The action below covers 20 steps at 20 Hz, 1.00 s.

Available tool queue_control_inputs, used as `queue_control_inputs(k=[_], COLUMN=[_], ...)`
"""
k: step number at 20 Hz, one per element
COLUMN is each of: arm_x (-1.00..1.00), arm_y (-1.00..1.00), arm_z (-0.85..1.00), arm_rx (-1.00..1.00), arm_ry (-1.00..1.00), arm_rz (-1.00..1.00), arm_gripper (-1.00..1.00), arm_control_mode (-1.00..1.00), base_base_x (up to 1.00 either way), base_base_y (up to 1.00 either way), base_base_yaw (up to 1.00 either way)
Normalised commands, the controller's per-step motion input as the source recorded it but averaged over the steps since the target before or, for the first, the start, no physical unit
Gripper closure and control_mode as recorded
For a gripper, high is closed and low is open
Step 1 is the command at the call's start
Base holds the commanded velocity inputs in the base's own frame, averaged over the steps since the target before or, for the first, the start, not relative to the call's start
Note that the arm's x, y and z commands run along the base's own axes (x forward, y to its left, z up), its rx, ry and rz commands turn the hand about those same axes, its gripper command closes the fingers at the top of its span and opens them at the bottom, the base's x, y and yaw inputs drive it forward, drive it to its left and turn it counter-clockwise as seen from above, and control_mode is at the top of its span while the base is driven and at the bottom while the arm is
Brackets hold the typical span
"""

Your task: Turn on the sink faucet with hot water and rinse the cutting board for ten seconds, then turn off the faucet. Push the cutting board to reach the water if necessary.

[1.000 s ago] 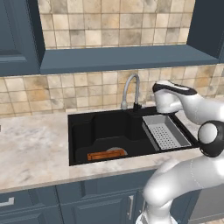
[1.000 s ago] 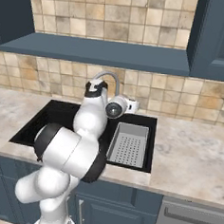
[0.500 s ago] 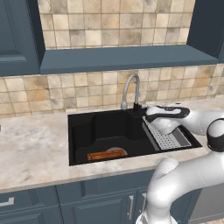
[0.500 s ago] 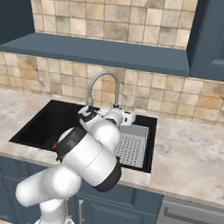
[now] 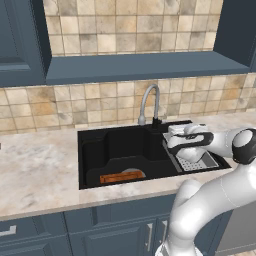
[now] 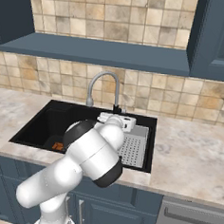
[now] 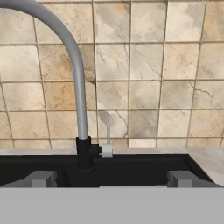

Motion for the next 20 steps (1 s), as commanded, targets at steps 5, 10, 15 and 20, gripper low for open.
queue_control_inputs(k=[5, 10, 15, 20], arm_x=[0.10, 0.18, 0.28, 0.37], arm_y=[0.00, 0.00, 0.00, 0.00], arm_z=[0.00, 0.00, 0.00, 0.00], arm_rx=[0.00, 0.00, 0.00, 0.00], arm_ry=[0.04, 0.06, 0.05, 0.01], arm_rz=[0.00, 0.00, 0.00, 0.00], arm_gripper=[-1.00, -1.00, -1.00, -1.00], arm_control_mode=[-1.00, -1.00, -1.00, -1.00], base_base_x=[0.00, 0.00, 0.00, 0.00], base_base_y=[0.00, 0.00, 0.00, 0.00], base_base_yaw=[0.00, 0.00, 0.00, 0.00])
